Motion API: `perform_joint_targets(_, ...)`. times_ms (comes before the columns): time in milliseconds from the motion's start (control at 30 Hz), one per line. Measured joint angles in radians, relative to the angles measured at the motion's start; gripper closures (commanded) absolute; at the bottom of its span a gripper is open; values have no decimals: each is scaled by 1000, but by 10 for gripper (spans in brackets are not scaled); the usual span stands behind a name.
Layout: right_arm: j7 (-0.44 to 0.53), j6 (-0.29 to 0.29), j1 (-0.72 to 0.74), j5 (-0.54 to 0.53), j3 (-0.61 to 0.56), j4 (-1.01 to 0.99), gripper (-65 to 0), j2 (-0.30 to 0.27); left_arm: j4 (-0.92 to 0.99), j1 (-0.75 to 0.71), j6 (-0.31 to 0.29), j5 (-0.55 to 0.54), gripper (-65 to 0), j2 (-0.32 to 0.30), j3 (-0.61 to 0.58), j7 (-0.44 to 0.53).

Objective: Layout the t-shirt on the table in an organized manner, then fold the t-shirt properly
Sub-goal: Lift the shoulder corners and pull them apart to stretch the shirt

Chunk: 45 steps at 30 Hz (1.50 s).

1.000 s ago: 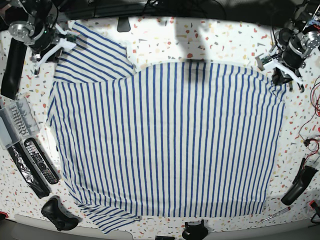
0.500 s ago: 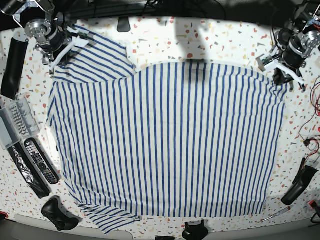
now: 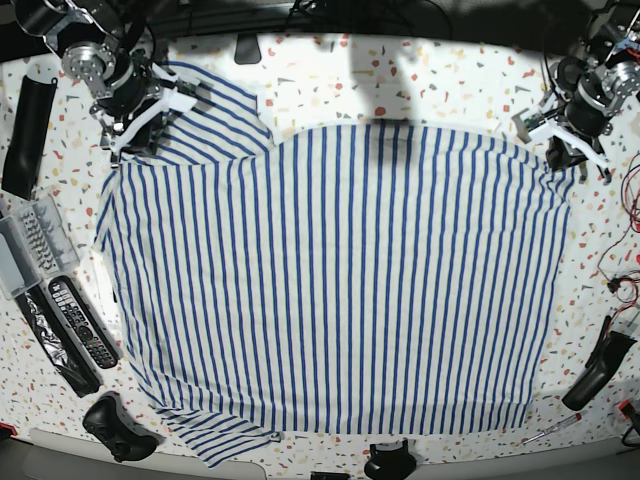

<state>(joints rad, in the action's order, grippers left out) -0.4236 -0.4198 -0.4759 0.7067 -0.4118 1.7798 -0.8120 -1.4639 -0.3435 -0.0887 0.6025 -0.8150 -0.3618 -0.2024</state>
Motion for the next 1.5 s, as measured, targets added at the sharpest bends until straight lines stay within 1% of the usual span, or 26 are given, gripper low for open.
perform_joint_targets(67, 11, -2, 14, 4, 0, -34, -291, 25, 0, 0, 0, 0, 0, 0, 0, 0)
perform_joint_targets(133, 25, -27, 28, 27, 1, -60, -282, 44, 0, 0, 0, 0, 0, 0, 0, -1)
perform_joint_targets(167, 31, -34, 32, 25, 1, -72, -250, 51, 0, 0, 0, 0, 0, 0, 0, 0)
perform_joint_targets(200, 36, -35, 35, 23, 2, -87, -204, 54, 0, 0, 0, 0, 0, 0, 0, 0)
perform_joint_targets(300, 39, -36, 32, 23, 1, -104, -30, 64, 0, 0, 0, -3, 0, 0, 0, -1)
perform_joint_targets(333, 38, -35, 32, 25, 1, -105, 0, 64, 0, 0, 0, -3, 0, 0, 0, -1)
perform_joint_targets(400, 32, -32, 32, 26, 1, -105, 0, 64, 0, 0, 0, -3, 0, 0, 0, 0)
perform_joint_targets(467, 14, -8, 32, 26, -2, -105, 0, 64, 0, 0, 0, -3, 0, 0, 0, 0)
perform_joint_targets(533, 5, 27, 26, 19, -4, -105, 0, 63, 0, 0, 0, -3, 0, 0, 0, 0)
perform_joint_targets(600, -12, 47, 25, -5, -6, -94, 0, 45, 0, -1, 0, -3, 0, 0, 0, 0)
perform_joint_targets(667, -76, 42, 21, -70, -5, -53, 0, 5, 0, -2, 2, -20, 0, -1, 0, -1)
perform_joint_targets(733, -130, 45, 9, -127, -5, -1, 0, -53, -5, -3, 3, -69, 0, -9, 0, -7)
perform_joint_targets(767, -176, 48, 1, -146, -5, 30, 0, -80, -12, -9, 3, -84, 0, -12, 0, -8)
perform_joint_targets(833, -236, 50, -18, -185, -8, 77, 0, -127, -46, -36, 8, -113, 0, -32, -1, -7)
perform_joint_targets(900, -245, 55, -42, -185, -8, 113, 0, -172, -87, -72, 7, -146, 0, -62, -2, -20)
perform_joint_targets(933, -251, 57, -56, -194, -7, 125, 0, -183, -108, -89, 17, -165, 0, -71, -2, -43)
perform_joint_targets(1000, -251, 68, -72, -198, -7, 137, 0, -185, -147, -115, 64, -184, 0, -80, -3, -70)
perform_joint_targets(1033, -250, 80, -79, -203, -7, 140, 0, -185, -161, -130, 68, -185, 0, -84, -3, -89)
perform_joint_targets(1067, -250, 91, -90, -203, -7, 143, 0, -185, -169, -147, 92, -187, 0, -86, -3, -93)
perform_joint_targets(1167, -247, 128, -115, -203, -7, 145, 0, -185, -184, -197, 119, -187, 0, -86, 10, -109)
perform_joint_targets(1333, -247, 198, -174, -202, -6, 145, 0, -185, -201, -307, 227, -187, 0, -87, 41, -96)
perform_joint_targets(1433, -247, 219, -216, -198, -6, 145, 0, -177, -212, -377, 257, -187, 0, -86, 63, -102)
perform_joint_targets(1500, -247, 243, -245, -184, -5, 145, 0, -164, -216, -423, 294, -182, 0, -85, 69, -100)
